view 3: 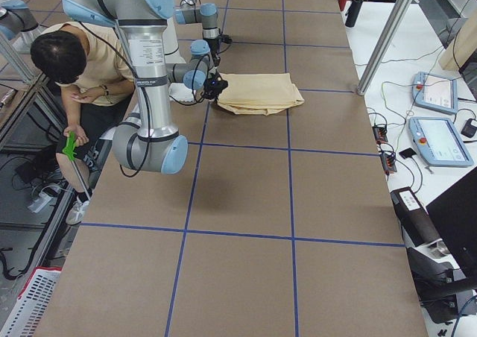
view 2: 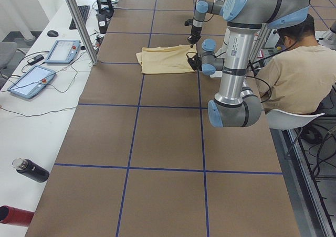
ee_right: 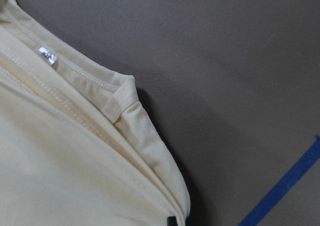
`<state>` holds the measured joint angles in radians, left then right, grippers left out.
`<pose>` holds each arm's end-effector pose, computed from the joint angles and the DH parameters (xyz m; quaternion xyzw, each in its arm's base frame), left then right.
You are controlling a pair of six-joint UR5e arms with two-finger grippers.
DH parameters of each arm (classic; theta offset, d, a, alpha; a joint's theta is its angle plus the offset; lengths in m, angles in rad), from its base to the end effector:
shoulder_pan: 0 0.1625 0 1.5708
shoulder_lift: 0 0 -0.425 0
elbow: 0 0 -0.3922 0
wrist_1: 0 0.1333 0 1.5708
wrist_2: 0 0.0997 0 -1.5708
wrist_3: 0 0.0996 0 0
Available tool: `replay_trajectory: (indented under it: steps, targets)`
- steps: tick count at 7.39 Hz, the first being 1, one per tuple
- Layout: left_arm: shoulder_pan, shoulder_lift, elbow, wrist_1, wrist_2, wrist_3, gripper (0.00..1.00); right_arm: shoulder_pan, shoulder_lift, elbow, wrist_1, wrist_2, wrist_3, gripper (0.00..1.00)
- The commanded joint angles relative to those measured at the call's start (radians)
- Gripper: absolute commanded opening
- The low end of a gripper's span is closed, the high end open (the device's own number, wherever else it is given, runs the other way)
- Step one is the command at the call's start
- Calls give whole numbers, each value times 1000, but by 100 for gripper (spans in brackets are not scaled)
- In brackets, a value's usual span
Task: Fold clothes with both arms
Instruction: 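Lift the near edge with both grippers and fold it over toward the far edge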
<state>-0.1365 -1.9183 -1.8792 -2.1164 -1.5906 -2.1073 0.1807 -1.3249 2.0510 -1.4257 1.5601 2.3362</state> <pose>0.5611 -0.2096 0.2659 -0.1203 0.5523 -0.2671 0.7805 -0.5042 -0.2287 0.3022 -0.1170 -0.4054 0.4151 0.8060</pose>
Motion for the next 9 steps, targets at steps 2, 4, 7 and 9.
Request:
replay_trajectory:
  steps: [2, 4, 7, 9]
  targets:
    - [6, 44, -98, 1, 3, -38, 0, 2, -16, 12, 1, 2, -2, 0]
    - [37, 70, -160, 4, 3, -89, 0, 2, -69, 104, 1, 55, 3, 0]
    - [77, 111, -256, 7, 3, -149, 0, -18, -102, 176, 10, 87, 100, 0]
    - [7, 104, -265, 10, -3, -129, 0, 69, -83, 201, 5, 124, 97, 0]
